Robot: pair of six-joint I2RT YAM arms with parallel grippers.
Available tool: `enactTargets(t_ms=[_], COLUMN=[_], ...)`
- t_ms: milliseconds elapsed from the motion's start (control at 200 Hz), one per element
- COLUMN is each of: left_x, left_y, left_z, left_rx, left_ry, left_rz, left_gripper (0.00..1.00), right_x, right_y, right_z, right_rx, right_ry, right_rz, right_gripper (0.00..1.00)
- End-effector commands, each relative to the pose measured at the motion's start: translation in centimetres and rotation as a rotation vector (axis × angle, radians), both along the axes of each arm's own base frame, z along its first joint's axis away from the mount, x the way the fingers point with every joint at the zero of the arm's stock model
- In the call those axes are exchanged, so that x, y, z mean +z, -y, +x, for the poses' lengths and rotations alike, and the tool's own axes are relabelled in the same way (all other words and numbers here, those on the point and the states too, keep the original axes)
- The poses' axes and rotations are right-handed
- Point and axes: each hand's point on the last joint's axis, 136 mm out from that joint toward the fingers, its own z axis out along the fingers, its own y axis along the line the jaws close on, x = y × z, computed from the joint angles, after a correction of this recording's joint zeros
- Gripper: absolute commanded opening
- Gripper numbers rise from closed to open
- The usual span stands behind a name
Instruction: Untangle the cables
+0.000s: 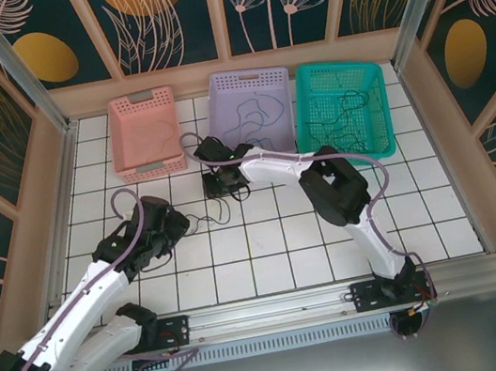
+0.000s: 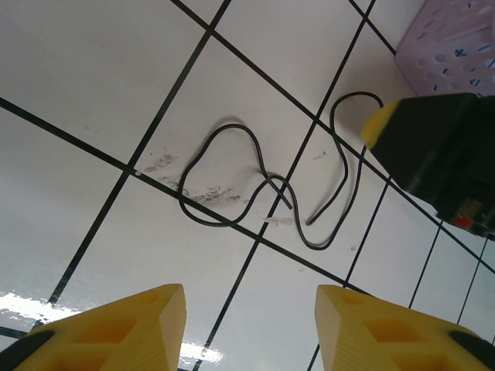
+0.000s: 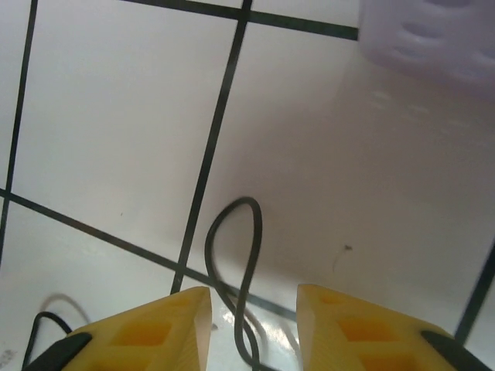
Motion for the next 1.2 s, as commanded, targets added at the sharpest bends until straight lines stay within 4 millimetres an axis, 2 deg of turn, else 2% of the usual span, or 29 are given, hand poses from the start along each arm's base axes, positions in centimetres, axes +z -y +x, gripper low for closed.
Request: enactTargets(t_ms=[0, 85, 150, 205, 290, 385, 611, 701, 806, 841, 856, 916, 1011, 1091, 1181, 1196], left_x=[0.0, 0.3, 0.6, 1.1, 2.4, 5.8, 16.4, 19.1, 22.3, 22.5, 23.8, 24.9, 25.2, 23.9, 23.1, 22.8], left_y=[-0.5, -0.3, -0.1, 0.3, 0.9, 2.5, 6.6, 7.8, 9.5, 10.1, 10.4, 11.4, 12.4, 13.0, 13.1, 13.0], left_z=[-0.3, -0.2, 0.0, 0.3, 0.8, 2.2, 6.7, 8.1, 9.4, 9.9, 10.0, 10.5, 11.2, 11.7, 12.2, 12.3], left_rx=[0.023, 0.019, 0.016, 0.011, 0.014, 0.022, 0.135, 0.175, 0.162, 0.144, 0.123, 0.059, -0.066, -0.171, -0.277, -0.29], left_ry=[-0.01, -0.003, 0.007, 0.019, 0.041, 0.111, 0.289, 0.295, 0.314, 0.315, 0.337, 0.363, 0.411, 0.414, 0.442, 0.445], left_rz=[0.0, -0.01, -0.021, -0.037, -0.08, -0.194, -0.642, -0.788, -0.944, -0.965, -0.982, -0.957, -0.805, -0.619, -0.437, -0.41], left_gripper=[0.49, 0.49, 0.49, 0.49, 0.49, 0.51, 0.53, 0.51, 0.48, 0.48, 0.48, 0.48, 0.45, 0.43, 0.42, 0.42], right_x=[-1.1, -1.1, 0.0, 1.7, 5.4, 10.2, 20.2, 23.0, 24.9, 25.1, 25.1, 25.5, 26.7, 27.0, 27.0, 26.9], right_y=[-0.1, -0.1, -0.1, 0.0, 0.3, 1.5, 4.8, 6.8, 8.5, 8.9, 9.0, 9.2, 9.2, 9.4, 8.8, 9.6], right_z=[0.3, 0.3, 0.3, 0.5, 0.6, 0.5, -1.0, -0.7, -0.2, 0.2, 0.4, 0.7, 0.9, 0.9, -0.1, 0.5], right_rx=[-0.01, -0.012, -0.017, -0.028, -0.04, -0.057, -0.027, -0.054, -0.069, -0.084, -0.09, -0.089, -0.043, -0.008, 0.07, 0.056], right_ry=[-0.012, -0.008, 0.012, 0.042, 0.101, 0.194, 0.342, 0.371, 0.355, 0.336, 0.324, 0.3, 0.272, 0.24, 0.196, 0.189], right_rz=[-0.034, -0.029, -0.011, 0.012, 0.066, 0.152, 0.455, 0.568, 0.701, 0.727, 0.732, 0.746, 0.781, 0.762, 0.749, 0.747], right_gripper=[0.27, 0.14, 0.0, 0.0, 0.0, 0.0, 0.0, 0.0, 0.0, 0.0, 0.0, 0.0, 0.0, 0.0, 0.0, 0.0])
